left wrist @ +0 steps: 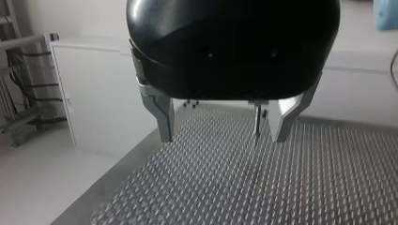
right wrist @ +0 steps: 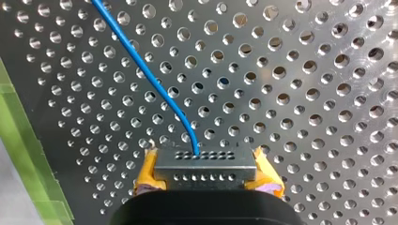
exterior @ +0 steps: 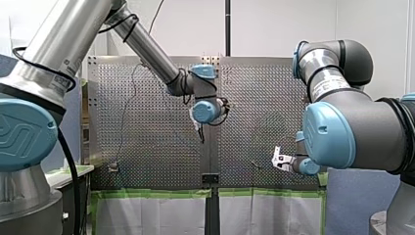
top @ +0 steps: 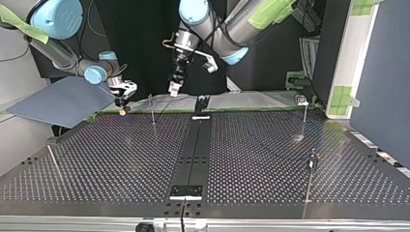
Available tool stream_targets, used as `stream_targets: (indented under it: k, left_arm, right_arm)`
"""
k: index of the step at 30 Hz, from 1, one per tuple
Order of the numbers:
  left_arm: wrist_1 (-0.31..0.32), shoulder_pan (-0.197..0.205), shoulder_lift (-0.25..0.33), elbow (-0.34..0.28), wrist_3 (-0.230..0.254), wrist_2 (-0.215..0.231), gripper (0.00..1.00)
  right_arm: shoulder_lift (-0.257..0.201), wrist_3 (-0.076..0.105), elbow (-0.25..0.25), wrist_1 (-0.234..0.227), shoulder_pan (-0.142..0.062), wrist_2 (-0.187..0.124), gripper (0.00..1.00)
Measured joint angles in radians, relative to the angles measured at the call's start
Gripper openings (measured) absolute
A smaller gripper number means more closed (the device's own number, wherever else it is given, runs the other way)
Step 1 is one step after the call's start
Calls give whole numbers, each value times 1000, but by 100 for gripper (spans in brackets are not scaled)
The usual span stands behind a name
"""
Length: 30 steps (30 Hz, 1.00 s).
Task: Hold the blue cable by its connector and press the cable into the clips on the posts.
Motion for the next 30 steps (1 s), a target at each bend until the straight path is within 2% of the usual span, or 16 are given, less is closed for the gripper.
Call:
stream_targets:
  k: [6,15,22,26,30]
  left_arm:
    - [2,26,62,-62,13,0,100]
    - [64,25,152,-152,12,15,100]
    - [79,21,227,-227,11,17,100]
    - [106,20,271,-271,-4,37,100]
    - [149,21,279,-317,-14,45,100]
  right_arm:
    - [0,0,0,-1,0,-1,0]
    - [0,-2,0,0,0,-7,0]
    - [0,-4,0,2,0,-12,0]
    - [0,-5,0,4,0,-16,0]
    - [0,-5,0,5,0,-19,0]
